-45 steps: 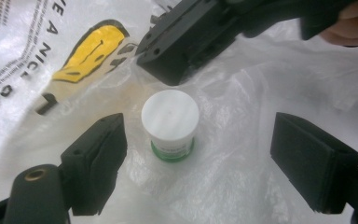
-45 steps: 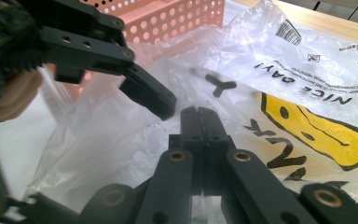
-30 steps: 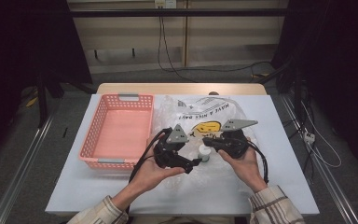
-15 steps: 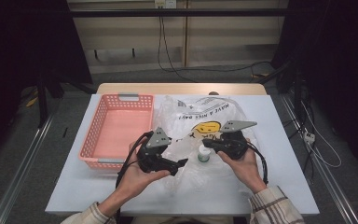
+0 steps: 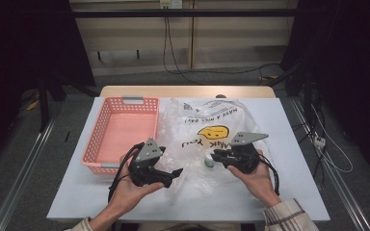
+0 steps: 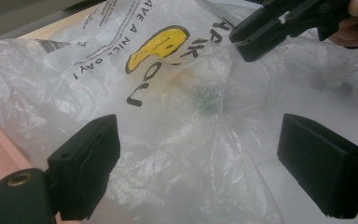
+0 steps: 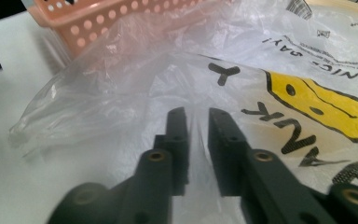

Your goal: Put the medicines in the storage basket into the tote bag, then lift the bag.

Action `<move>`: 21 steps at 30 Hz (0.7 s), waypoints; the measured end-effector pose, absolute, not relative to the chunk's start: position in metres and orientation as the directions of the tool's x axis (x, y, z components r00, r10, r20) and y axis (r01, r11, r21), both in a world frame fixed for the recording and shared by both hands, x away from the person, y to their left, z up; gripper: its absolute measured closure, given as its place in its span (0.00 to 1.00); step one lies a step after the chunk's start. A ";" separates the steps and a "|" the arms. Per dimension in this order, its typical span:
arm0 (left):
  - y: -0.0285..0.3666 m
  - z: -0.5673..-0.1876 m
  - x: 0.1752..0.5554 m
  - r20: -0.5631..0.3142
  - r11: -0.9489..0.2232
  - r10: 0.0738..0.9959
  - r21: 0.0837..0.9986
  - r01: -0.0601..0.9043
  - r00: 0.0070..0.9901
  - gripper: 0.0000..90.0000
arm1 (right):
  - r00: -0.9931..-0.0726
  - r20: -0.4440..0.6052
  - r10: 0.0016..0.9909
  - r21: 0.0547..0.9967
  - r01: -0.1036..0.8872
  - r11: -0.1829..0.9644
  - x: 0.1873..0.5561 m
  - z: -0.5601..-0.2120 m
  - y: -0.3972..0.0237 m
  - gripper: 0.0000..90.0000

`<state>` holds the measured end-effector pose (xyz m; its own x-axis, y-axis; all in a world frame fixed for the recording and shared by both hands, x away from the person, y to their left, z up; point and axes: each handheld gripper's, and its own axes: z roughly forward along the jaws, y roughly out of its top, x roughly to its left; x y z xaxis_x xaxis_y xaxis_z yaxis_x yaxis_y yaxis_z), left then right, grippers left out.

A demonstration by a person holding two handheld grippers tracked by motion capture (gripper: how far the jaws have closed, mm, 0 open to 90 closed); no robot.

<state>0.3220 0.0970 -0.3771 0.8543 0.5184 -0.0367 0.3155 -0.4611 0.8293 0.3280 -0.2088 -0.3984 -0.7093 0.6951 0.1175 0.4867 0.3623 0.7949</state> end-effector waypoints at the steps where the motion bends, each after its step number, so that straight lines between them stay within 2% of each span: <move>1: 0.098 -0.378 0.321 -0.035 -0.464 0.521 0.827 0.318 0.853 0.14 | -0.711 0.125 0.691 0.801 0.484 0.352 0.325 -0.398 -0.210 0.74; 3: 0.100 -0.380 0.320 -0.035 -0.463 0.524 0.827 0.319 0.851 0.14 | -0.699 0.123 0.705 0.809 0.482 0.337 0.320 -0.396 -0.213 0.61; 6: 0.104 -0.382 0.317 -0.037 -0.464 0.526 0.825 0.323 0.850 0.14 | -0.685 0.121 0.719 0.830 0.467 0.306 0.314 -0.391 -0.219 0.47; 8: 0.105 -0.383 0.315 -0.032 -0.468 0.525 0.824 0.320 0.851 0.14 | -0.667 0.114 0.736 0.833 0.468 0.295 0.309 -0.387 -0.224 0.34; 10: 0.107 -0.385 0.312 -0.036 -0.464 0.530 0.824 0.325 0.847 0.13 | -0.650 0.105 0.752 0.835 0.469 0.289 0.305 -0.386 -0.229 0.32; 13: 0.109 -0.387 0.309 -0.041 -0.466 0.512 0.826 0.318 0.858 0.13 | -0.613 0.091 0.785 0.832 0.479 0.278 0.298 -0.387 -0.237 0.23; 21: 0.117 -0.394 0.293 -0.031 -0.476 0.490 0.828 0.297 0.871 0.13 | -0.540 0.078 0.838 0.831 0.499 0.245 0.272 -0.387 -0.259 0.22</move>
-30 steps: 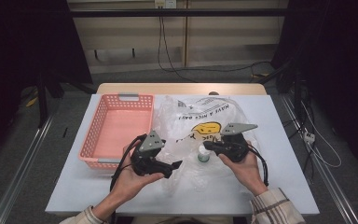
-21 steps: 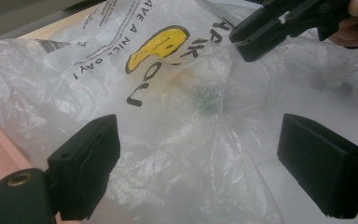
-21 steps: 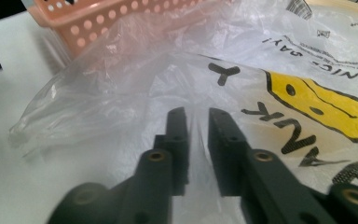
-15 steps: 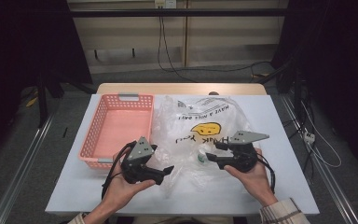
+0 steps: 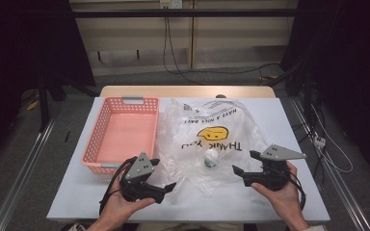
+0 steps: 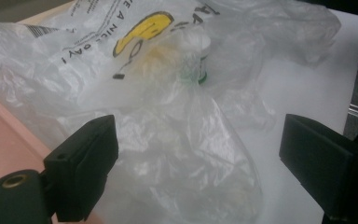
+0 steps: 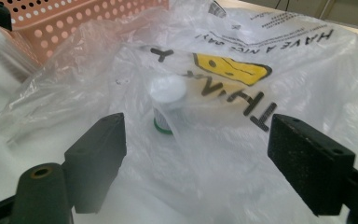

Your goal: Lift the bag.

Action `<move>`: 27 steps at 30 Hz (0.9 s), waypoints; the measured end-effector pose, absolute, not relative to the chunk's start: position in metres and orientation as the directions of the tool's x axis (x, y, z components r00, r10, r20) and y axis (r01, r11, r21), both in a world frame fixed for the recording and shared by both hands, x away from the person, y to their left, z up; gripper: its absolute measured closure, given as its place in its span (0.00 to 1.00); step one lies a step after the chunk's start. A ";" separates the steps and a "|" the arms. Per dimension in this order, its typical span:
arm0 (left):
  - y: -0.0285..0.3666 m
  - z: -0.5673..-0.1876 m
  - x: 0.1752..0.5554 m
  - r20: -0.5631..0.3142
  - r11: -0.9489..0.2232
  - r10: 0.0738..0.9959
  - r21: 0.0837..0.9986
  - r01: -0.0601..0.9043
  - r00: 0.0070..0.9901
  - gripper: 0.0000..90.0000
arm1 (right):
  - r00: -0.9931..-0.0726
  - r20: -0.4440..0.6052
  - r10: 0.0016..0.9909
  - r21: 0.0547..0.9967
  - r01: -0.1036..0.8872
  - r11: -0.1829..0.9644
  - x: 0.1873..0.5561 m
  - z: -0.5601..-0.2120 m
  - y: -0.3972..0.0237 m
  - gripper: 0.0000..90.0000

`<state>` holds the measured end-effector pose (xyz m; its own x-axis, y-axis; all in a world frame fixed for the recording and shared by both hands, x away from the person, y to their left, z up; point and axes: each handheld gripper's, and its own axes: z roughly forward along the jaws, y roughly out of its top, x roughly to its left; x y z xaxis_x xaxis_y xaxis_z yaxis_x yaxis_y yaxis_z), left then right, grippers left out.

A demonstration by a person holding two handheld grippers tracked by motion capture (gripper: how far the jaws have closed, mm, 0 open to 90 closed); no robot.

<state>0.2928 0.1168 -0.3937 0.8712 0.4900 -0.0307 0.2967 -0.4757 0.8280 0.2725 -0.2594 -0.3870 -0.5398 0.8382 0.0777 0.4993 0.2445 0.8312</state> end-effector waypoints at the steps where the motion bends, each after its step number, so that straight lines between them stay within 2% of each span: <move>1: 0.117 -0.396 0.290 -0.032 -0.481 0.487 0.824 0.299 0.873 0.13 | -0.533 0.073 0.843 0.829 0.502 0.246 0.269 -0.387 -0.262 0.22; 7: 0.117 -0.413 0.276 -0.022 -0.531 0.466 0.793 0.299 0.885 0.13 | -0.515 0.036 0.857 0.817 0.509 0.271 0.251 -0.393 -0.279 0.20; 12: 0.111 -0.427 0.273 -0.016 -0.569 0.455 0.763 0.305 0.890 0.13 | -0.487 0.061 0.871 0.798 0.549 0.251 0.234 -0.404 -0.295 0.18; 20: 0.100 -0.446 0.269 -0.011 -0.654 0.397 0.698 0.291 0.918 0.14 | -0.501 0.043 0.865 0.738 0.599 0.310 0.226 -0.421 -0.299 0.18; 24: 0.098 -0.451 0.273 -0.018 -0.670 0.389 0.681 0.296 0.921 0.21 | -0.529 0.030 0.848 0.691 0.625 0.365 0.225 -0.429 -0.292 0.27; 26: 0.097 -0.452 0.276 -0.023 -0.657 0.409 0.687 0.312 0.912 0.24 | -0.531 0.026 0.847 0.656 0.648 0.387 0.225 -0.434 -0.289 0.28; 27: 0.097 -0.452 0.278 -0.012 -0.665 0.415 0.679 0.312 0.910 0.28 | -0.538 0.020 0.842 0.648 0.649 0.399 0.226 -0.436 -0.288 0.29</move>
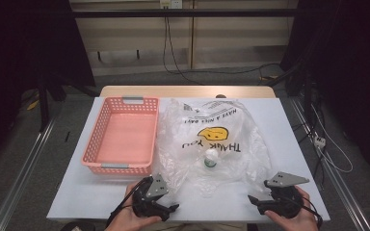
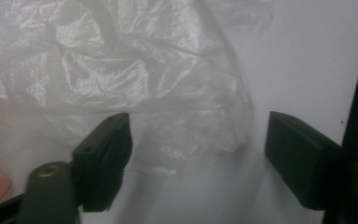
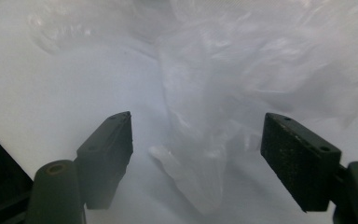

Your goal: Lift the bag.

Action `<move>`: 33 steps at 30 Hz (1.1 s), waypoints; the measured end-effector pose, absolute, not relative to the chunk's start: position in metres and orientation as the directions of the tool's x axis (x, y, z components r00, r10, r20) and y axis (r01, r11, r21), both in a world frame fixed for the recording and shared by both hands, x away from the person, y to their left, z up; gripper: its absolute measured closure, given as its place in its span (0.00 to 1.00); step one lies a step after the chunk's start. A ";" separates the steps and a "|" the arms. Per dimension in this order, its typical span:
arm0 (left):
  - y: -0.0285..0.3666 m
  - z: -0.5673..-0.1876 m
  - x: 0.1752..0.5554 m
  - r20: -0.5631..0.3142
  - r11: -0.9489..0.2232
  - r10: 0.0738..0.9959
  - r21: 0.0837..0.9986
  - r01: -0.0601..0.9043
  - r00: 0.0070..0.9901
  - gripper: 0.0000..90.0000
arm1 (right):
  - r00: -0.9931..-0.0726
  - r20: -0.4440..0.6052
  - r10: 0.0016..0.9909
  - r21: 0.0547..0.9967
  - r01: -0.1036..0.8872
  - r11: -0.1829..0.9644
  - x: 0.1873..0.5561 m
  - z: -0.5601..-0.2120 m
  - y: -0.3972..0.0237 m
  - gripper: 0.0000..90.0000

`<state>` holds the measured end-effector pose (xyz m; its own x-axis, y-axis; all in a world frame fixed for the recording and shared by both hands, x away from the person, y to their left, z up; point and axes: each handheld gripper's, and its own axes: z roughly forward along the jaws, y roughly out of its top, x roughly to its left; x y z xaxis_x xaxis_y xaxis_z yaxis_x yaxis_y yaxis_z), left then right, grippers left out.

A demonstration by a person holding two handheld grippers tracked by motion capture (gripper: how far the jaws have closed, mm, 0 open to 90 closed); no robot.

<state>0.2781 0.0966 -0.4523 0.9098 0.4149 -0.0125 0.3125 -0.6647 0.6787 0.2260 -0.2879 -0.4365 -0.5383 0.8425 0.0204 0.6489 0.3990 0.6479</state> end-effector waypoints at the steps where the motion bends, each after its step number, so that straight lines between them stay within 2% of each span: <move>1: 0.096 -0.453 0.279 0.000 -0.666 0.428 0.676 0.315 0.904 0.32 | -0.542 0.021 0.840 0.634 0.657 0.407 0.227 -0.439 -0.287 0.31; 3: 0.097 -0.454 0.284 -0.053 -0.645 0.421 0.684 0.341 0.905 0.39 | -0.554 0.033 0.832 0.615 0.667 0.420 0.229 -0.442 -0.287 0.41; 6: 0.097 -0.454 0.285 -0.073 -0.650 0.411 0.676 0.348 0.909 0.48 | -0.555 0.035 0.831 0.603 0.675 0.426 0.231 -0.444 -0.287 0.53; 9: 0.099 -0.452 0.286 -0.079 -0.646 0.421 0.673 0.360 0.904 0.61 | -0.555 0.033 0.831 0.585 0.685 0.434 0.233 -0.446 -0.285 0.56; 10: 0.099 -0.452 0.287 -0.072 -0.643 0.439 0.672 0.369 0.896 0.66 | -0.548 0.040 0.835 0.586 0.690 0.425 0.233 -0.446 -0.286 0.60; 13: 0.105 -0.452 0.295 -0.098 -0.633 0.443 0.669 0.389 0.891 0.84 | -0.530 0.042 0.847 0.595 0.695 0.405 0.235 -0.446 -0.291 0.76; 15: 0.105 -0.451 0.295 -0.094 -0.628 0.461 0.668 0.400 0.882 0.91 | -0.503 0.062 0.862 0.598 0.710 0.372 0.236 -0.446 -0.295 0.96; 18: 0.107 -0.448 0.295 -0.105 -0.613 0.457 0.682 0.399 0.883 0.97 | -0.493 0.111 0.863 0.604 0.723 0.335 0.238 -0.447 -0.300 1.00; 24: 0.115 -0.435 0.295 -0.129 -0.553 0.446 0.738 0.386 0.886 0.98 | -0.530 0.180 0.828 0.653 0.694 0.303 0.237 -0.441 -0.298 1.00; 33: 0.125 -0.419 0.300 -0.156 -0.484 0.436 0.790 0.377 0.886 0.98 | -0.564 0.192 0.803 0.728 0.631 0.269 0.247 -0.425 -0.295 1.00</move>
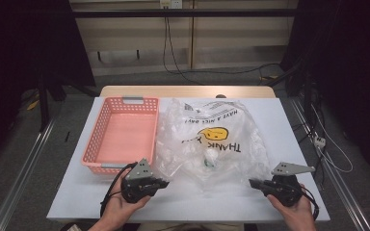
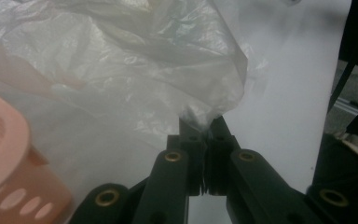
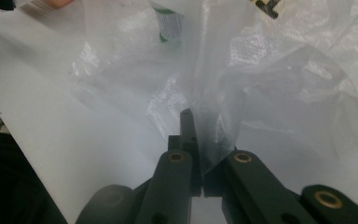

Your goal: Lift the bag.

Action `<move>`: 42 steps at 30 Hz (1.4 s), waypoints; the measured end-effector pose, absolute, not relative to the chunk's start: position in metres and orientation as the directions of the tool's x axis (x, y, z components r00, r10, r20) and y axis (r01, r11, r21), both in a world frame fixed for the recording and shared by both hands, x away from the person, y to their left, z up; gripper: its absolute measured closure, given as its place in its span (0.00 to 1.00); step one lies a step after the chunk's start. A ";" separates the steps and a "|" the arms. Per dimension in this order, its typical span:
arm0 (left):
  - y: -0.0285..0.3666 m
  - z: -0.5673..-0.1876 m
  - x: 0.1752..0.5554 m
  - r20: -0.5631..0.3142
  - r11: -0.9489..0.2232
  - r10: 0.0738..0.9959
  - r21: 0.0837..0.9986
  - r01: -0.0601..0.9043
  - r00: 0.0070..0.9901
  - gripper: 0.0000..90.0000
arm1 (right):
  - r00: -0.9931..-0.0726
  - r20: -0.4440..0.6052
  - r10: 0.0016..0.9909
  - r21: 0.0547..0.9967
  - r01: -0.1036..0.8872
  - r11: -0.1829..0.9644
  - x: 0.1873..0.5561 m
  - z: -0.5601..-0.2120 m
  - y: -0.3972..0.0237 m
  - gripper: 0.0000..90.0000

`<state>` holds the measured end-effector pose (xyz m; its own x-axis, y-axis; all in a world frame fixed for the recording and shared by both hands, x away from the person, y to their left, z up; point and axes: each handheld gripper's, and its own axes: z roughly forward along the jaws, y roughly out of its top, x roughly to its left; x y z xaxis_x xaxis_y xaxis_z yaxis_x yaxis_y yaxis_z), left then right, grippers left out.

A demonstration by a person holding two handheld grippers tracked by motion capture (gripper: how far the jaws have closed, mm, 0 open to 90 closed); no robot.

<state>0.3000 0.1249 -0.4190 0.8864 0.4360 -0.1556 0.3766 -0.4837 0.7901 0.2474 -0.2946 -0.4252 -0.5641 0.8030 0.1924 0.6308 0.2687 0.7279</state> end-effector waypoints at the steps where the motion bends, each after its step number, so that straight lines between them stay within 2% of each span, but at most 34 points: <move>1: 0.125 -0.417 0.300 -0.152 -0.482 0.439 0.792 0.375 0.886 0.98 | -0.566 0.194 0.801 0.733 0.627 0.266 0.249 -0.424 -0.294 1.00; 18: 0.127 -0.373 0.313 -0.134 -0.395 0.443 0.859 0.326 0.887 0.98 | -0.582 0.143 0.800 0.829 0.512 0.224 0.272 -0.382 -0.294 1.00; 31: 0.125 -0.336 0.331 -0.098 -0.334 0.462 0.901 0.275 0.882 0.99 | -0.574 0.133 0.808 0.876 0.449 0.174 0.291 -0.353 -0.300 1.00; 42: 0.127 -0.308 0.345 -0.101 -0.260 0.482 0.932 0.253 0.870 0.99 | -0.569 0.112 0.815 0.916 0.377 0.138 0.312 -0.322 -0.301 1.00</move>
